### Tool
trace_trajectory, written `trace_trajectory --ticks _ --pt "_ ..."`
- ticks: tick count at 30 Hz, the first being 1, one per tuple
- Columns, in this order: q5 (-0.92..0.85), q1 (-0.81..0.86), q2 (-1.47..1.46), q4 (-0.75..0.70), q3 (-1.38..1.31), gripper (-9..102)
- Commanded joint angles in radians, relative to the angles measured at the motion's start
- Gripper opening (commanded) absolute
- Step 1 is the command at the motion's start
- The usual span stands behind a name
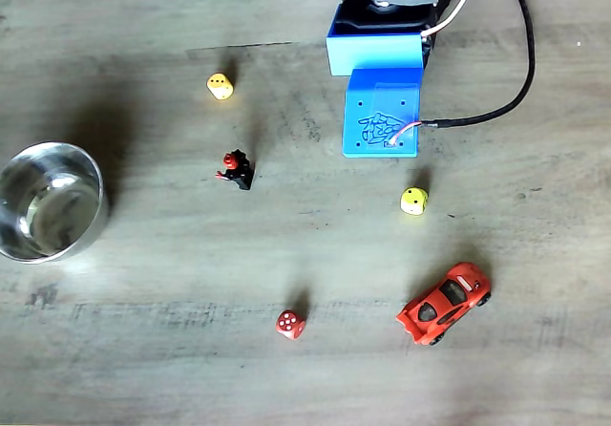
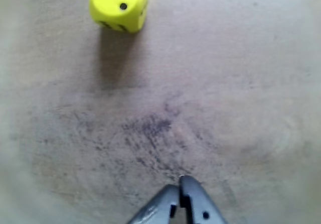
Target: Pick up the lego figure and place in bowl
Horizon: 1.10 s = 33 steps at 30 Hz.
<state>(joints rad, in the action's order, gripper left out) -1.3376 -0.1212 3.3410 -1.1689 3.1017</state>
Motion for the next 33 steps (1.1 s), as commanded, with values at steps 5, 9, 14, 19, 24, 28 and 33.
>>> trace_trajectory --ticks 5,9,14,19,24,28,33 --pt "-0.009 0.002 0.014 0.002 0.069 0" --pt "-0.009 0.002 0.014 0.002 0.069 0" --pt "-0.012 0.009 0.014 0.005 0.069 -1" --pt "-0.014 0.008 0.014 0.015 0.055 -1" --pt "-0.014 0.011 0.014 0.118 0.054 -1" --pt "-0.014 0.014 0.014 0.293 0.054 -1" --pt "-0.014 0.060 0.014 0.512 0.054 0"
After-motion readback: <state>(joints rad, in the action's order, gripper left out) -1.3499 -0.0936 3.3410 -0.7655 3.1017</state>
